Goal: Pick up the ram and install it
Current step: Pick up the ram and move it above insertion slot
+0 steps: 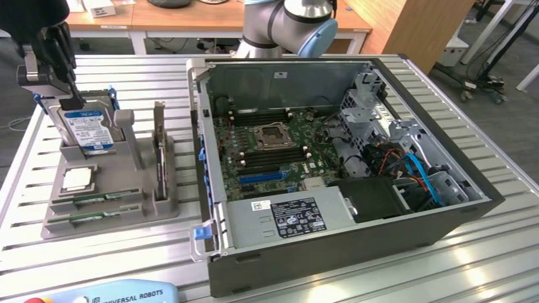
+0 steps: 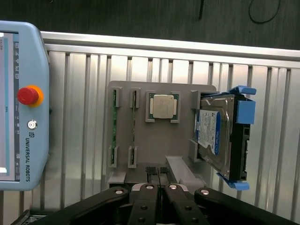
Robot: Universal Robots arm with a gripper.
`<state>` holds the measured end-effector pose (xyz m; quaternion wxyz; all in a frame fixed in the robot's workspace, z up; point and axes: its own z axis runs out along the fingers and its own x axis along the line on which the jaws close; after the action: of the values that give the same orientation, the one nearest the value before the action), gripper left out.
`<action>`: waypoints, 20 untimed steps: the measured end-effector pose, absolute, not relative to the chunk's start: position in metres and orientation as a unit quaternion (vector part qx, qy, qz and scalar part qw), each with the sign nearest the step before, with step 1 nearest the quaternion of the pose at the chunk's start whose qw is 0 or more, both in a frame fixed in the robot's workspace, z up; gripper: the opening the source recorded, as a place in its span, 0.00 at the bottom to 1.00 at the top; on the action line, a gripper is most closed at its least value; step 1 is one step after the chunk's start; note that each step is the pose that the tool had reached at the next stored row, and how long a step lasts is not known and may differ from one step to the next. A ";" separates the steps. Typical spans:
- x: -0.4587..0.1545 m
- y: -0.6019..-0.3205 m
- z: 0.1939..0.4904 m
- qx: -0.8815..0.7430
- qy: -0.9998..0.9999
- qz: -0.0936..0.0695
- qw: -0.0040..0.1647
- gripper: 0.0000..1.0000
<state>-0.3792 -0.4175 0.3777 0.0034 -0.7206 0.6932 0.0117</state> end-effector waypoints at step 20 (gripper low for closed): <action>-0.379 -0.418 0.374 -0.721 0.693 0.016 0.004 0.10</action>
<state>-0.3793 -0.4175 0.3736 0.0040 -0.7208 0.6930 0.0159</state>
